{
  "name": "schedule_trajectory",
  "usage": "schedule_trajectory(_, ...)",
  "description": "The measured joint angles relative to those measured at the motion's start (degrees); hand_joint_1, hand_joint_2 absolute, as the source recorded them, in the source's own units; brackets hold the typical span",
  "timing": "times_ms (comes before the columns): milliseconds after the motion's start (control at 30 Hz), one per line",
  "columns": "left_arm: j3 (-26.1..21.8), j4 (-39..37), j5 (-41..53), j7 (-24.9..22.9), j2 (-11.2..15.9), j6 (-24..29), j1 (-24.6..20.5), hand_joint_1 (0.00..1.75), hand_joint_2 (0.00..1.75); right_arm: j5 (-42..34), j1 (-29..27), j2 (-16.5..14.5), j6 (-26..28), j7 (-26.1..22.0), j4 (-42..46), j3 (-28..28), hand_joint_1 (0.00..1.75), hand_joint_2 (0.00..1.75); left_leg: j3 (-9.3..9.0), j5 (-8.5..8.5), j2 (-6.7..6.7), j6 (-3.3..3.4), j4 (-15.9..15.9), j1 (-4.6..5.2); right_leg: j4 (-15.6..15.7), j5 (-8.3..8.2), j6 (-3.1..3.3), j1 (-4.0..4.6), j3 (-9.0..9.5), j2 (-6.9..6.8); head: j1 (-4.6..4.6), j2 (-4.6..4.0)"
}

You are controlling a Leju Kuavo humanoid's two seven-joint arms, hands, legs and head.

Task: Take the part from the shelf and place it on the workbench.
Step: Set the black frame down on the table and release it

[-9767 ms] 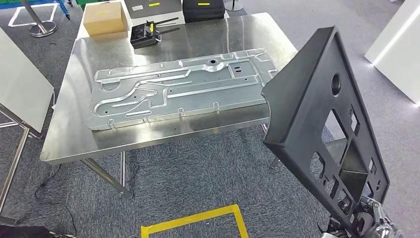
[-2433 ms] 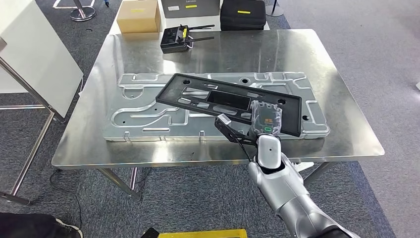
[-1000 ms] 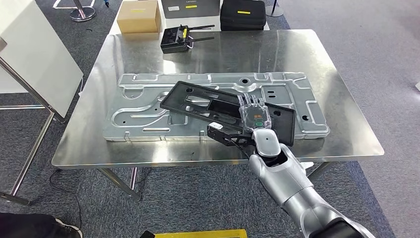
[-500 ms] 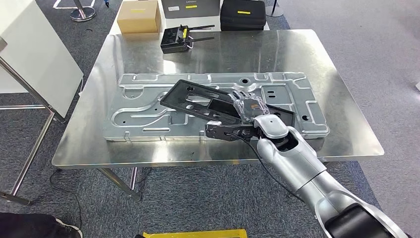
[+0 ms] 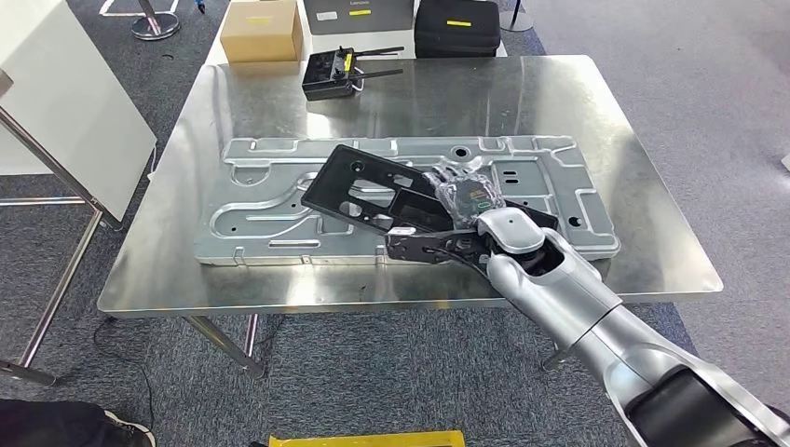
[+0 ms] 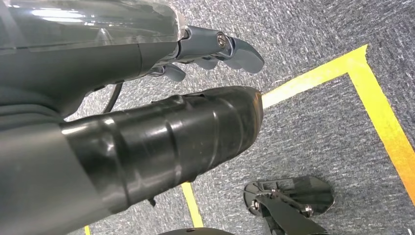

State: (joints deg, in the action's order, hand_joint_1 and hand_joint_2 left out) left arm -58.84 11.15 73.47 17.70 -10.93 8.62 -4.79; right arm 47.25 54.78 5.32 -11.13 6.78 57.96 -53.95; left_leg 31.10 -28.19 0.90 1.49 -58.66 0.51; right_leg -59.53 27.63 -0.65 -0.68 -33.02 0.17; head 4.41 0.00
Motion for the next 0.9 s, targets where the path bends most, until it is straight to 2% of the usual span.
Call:
schedule_trajectory(433,-0.1,0.0,0.0,0.0,0.0,0.1,0.0,0.0,0.0,0.0,-0.4,0.9,1.1,0.2,0.0,-0.8,0.0,1.75,0.0,0.0,0.0,0.0,0.0,0.0,0.0,0.0,0.0,0.0,0.0,0.0,0.0,0.0)
schedule_trajectory(667,-0.1,0.0,0.1,0.0,0.0,0.1,0.0,0.0,0.0,0.2,-1.4,1.3,4.5,0.9,0.5,-0.8,0.0,1.75,0.0,0.0,0.0,0.0,0.0,0.0,0.0,0.0,0.0,0.0,0.0,0.0,0.0,0.0)
schedule_trajectory(733,-0.1,0.0,0.2,0.0,0.0,0.1,0.0,0.0,0.0,0.7,-2.3,1.6,7.7,1.4,1.1,-0.7,0.0,1.75,-0.01,0.0,0.0,0.0,0.0,0.0,0.0,0.0,0.0,0.0,0.0,0.0,0.01,0.0)
schedule_trajectory(800,-0.1,0.0,0.3,0.0,0.0,0.2,0.0,0.0,0.0,2.1,-4.4,2.0,14.2,1.8,2.9,0.1,0.0,1.75,-0.02,0.0,0.01,0.0,0.0,0.0,0.0,0.0,0.0,0.01,0.01,0.0,0.0,0.0)
schedule_trajectory(900,-0.1,0.0,0.6,0.0,-0.1,0.5,0.0,0.0,0.0,8.1,-12.0,2.4,30.5,1.7,9.2,4.6,0.0,1.75,-0.02,-0.01,0.11,0.0,0.0,-0.01,0.0,0.02,-0.01,0.03,0.04,-0.07,0.0,0.0)
